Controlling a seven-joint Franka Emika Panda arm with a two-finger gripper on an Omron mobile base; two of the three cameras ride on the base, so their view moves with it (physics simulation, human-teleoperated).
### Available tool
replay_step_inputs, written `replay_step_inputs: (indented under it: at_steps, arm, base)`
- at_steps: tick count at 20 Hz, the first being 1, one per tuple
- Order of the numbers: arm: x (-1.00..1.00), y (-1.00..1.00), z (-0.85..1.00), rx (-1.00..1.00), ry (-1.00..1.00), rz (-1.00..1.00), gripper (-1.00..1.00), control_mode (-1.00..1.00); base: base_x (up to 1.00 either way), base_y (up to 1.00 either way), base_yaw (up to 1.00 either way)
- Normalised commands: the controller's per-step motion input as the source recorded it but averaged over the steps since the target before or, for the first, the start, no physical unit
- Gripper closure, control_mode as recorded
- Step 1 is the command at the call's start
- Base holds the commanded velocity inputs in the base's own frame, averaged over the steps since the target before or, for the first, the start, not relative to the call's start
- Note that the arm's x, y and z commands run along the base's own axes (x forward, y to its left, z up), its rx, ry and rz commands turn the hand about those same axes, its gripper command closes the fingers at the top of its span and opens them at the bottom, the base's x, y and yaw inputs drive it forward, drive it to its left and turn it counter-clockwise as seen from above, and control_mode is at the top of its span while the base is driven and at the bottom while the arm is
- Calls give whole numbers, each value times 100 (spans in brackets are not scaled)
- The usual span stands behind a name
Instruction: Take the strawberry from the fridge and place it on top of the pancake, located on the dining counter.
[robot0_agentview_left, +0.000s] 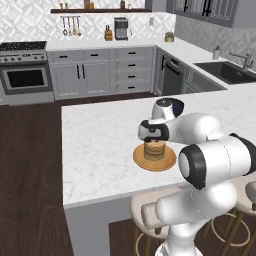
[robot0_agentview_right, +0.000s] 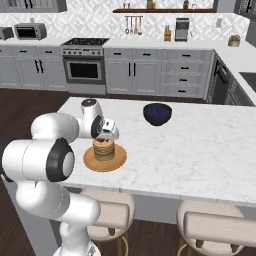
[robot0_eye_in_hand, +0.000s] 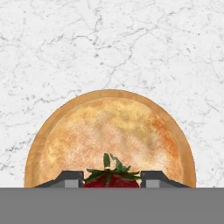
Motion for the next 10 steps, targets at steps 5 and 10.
replay_step_inputs:
  at_steps: [5,10]
  arm:
    - [0,0,0,0,0,0,-100,-100]
    - [0,0,1,0,-1,0,-100,-100]
  base:
    - [0,0,0]
    - [0,0,0]
